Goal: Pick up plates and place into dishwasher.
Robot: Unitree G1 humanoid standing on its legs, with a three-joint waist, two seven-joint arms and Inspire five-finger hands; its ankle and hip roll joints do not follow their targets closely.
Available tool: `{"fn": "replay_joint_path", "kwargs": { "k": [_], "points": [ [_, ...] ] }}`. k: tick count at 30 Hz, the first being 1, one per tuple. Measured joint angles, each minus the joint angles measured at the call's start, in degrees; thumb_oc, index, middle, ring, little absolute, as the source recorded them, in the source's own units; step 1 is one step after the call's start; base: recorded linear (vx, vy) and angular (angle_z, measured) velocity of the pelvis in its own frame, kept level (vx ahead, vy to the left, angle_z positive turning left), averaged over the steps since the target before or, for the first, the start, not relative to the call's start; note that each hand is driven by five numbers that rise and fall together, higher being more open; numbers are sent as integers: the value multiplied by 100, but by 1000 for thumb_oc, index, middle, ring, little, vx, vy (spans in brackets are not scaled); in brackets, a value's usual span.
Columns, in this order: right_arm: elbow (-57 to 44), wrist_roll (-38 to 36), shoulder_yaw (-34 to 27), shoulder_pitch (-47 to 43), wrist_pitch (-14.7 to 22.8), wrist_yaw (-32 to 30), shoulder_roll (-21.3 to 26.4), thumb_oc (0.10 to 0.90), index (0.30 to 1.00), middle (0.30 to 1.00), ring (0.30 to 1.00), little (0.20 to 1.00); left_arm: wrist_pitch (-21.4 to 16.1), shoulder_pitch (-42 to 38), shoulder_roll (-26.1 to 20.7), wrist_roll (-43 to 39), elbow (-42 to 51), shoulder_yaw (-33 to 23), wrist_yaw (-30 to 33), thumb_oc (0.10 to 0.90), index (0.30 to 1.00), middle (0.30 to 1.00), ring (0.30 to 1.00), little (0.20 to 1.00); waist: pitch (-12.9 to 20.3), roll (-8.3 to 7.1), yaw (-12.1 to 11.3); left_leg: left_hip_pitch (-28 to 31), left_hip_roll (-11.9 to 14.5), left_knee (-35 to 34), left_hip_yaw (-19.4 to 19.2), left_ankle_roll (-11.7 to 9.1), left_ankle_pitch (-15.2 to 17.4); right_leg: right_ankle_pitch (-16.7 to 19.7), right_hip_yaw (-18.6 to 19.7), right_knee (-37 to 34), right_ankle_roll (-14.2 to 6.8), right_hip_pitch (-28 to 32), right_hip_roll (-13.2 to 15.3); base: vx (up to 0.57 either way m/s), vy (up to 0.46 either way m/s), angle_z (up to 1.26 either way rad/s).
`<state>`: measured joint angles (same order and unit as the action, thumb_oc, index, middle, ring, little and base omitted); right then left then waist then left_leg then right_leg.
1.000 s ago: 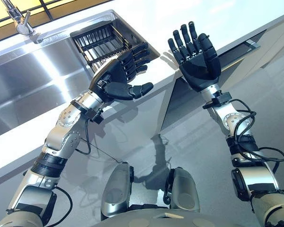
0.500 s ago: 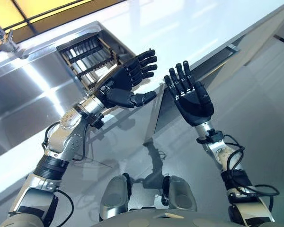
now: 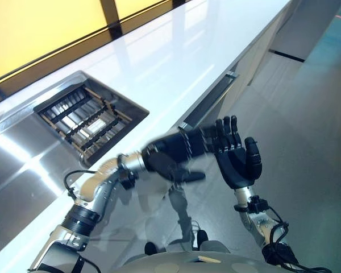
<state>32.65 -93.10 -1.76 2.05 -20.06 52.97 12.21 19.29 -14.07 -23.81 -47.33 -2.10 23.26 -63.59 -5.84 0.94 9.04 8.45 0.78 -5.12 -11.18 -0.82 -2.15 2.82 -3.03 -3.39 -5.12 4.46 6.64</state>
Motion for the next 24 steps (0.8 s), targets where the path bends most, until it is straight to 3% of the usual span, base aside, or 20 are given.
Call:
{"fn": "replay_joint_path", "kwargs": {
  "k": [3,6,14,17,19,24],
  "points": [
    [732,-32,-3,17,-33,-89,-3,800,900,900,900,900,487,44,627,-328,-1098,169,-524,800,900,900,900,900,241,155,114,35,20,-26,-91,-20,42,1,109,-49,0,7,-30,77,0,-17],
    [1425,-31,-231,11,-176,-475,-1,800,900,900,900,900,750,141,1115,-346,-1941,163,-439,800,900,900,900,900,282,195,162,40,59,-29,-128,-43,56,-10,143,-73,-12,2,-70,69,-14,-10],
    [2365,10,-539,28,-240,-1565,-46,800,900,900,900,900,1005,1054,1642,-480,-3248,-60,-330,800,900,900,900,900,283,133,44,-6,135,-26,-85,-102,15,67,116,-177,93,3,-152,58,-25,1],
    [2484,147,-636,18,-237,-1797,-198,800,900,900,900,900,812,1208,1878,-500,-3748,-564,209,800,900,900,900,900,303,81,-26,-1,129,-25,-48,-101,15,68,82,-177,95,29,-146,35,-29,6],
    [2556,285,-621,17,-235,-1964,-305,800,900,900,900,900,493,1219,1944,-503,-4126,-838,930,800,900,900,900,900,319,35,-114,11,133,-25,-21,-101,16,67,68,-179,95,52,-148,36,-34,7],
    [2702,336,-459,4,-171,-2239,-458,800,900,900,900,900,-791,1263,1704,-316,-5179,-1121,2744,800,900,900,900,900,358,-101,-263,17,128,-23,24,-100,16,64,-7,-182,95,84,-138,42,-42,5]
  ]
}}
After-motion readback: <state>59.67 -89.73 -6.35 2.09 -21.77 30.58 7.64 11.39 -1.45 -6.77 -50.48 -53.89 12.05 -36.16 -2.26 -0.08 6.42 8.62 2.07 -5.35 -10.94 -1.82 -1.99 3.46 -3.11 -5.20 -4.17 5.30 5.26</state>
